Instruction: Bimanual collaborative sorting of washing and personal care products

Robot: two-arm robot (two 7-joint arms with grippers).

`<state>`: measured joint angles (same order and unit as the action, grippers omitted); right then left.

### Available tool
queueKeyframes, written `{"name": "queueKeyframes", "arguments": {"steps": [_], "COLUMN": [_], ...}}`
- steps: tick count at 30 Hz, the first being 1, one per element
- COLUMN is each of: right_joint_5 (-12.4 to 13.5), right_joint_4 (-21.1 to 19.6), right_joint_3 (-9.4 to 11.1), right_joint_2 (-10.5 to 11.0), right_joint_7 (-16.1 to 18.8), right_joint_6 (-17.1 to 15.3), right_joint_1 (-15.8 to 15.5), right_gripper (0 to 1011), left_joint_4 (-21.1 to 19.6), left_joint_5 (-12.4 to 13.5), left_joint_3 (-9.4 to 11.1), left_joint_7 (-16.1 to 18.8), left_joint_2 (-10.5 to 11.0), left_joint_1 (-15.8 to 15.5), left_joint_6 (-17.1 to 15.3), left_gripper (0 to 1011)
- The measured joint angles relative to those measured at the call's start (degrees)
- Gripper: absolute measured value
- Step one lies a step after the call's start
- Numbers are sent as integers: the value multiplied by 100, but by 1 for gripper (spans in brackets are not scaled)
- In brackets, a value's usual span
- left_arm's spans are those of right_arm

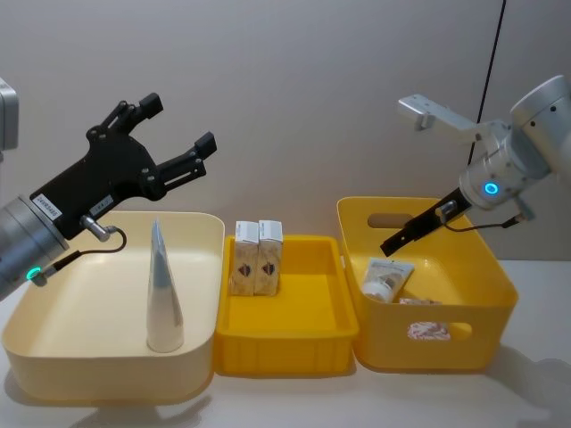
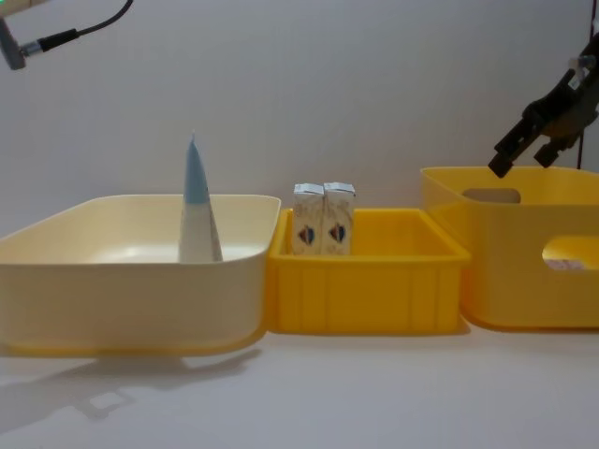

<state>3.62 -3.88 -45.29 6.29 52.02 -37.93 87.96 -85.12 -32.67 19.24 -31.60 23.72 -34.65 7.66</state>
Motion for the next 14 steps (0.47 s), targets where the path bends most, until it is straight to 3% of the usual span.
{"name": "queueKeyframes", "arguments": {"steps": [14], "right_joint_5": [0], "right_joint_4": [4], "right_joint_3": [0], "right_joint_2": [0], "right_joint_7": [2], "right_joint_6": [0], "right_joint_1": [0], "right_gripper": [1001], "left_joint_4": [0], "left_joint_5": [0], "left_joint_3": [0], "left_joint_7": [0], "left_joint_2": [0], "left_joint_1": [0], "left_joint_6": [0], "left_gripper": [1003]}}
